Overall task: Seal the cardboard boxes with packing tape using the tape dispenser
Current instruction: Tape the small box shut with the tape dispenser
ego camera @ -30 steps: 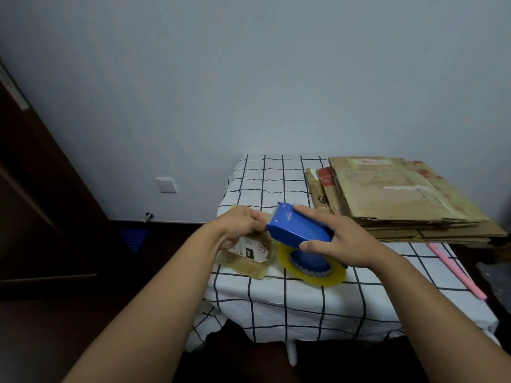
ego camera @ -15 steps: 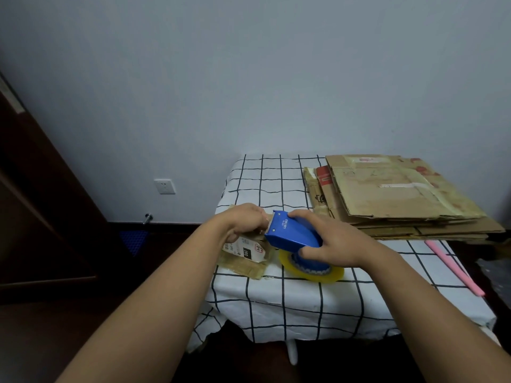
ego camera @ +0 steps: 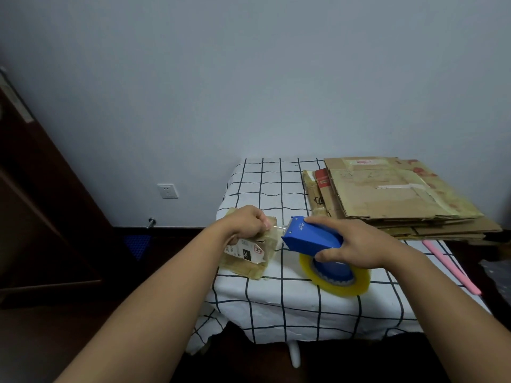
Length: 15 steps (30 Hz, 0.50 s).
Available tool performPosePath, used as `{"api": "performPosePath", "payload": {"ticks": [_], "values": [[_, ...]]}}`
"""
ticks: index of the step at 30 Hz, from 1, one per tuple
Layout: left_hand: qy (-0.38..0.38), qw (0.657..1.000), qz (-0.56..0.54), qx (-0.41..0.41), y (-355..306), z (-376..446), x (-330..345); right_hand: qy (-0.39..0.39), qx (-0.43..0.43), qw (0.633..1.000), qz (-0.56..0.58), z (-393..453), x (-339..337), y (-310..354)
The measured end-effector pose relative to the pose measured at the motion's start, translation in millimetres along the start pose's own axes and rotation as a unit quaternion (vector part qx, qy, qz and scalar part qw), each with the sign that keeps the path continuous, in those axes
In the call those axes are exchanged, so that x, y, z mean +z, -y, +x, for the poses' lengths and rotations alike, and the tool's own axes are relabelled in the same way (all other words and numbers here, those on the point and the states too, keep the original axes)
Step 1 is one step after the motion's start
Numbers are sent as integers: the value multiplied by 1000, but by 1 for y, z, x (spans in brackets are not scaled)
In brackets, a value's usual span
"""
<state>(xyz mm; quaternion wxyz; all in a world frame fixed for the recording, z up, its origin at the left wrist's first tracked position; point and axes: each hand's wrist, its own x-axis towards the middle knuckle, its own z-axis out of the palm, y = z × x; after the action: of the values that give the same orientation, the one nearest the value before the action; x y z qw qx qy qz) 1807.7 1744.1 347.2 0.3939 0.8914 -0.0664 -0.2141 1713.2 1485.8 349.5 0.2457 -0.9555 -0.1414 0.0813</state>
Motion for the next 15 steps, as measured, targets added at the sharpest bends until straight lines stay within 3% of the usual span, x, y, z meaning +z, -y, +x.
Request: {"api": "performPosePath", "payload": {"ticks": [8, 15], "values": [[-19, 1000, -16, 9, 6, -9, -1, 39, 37, 998, 9, -10, -12, -3], [-3, 997, -73, 1, -2, -3, -6, 7, 48, 999, 20, -14, -7, 14]]}}
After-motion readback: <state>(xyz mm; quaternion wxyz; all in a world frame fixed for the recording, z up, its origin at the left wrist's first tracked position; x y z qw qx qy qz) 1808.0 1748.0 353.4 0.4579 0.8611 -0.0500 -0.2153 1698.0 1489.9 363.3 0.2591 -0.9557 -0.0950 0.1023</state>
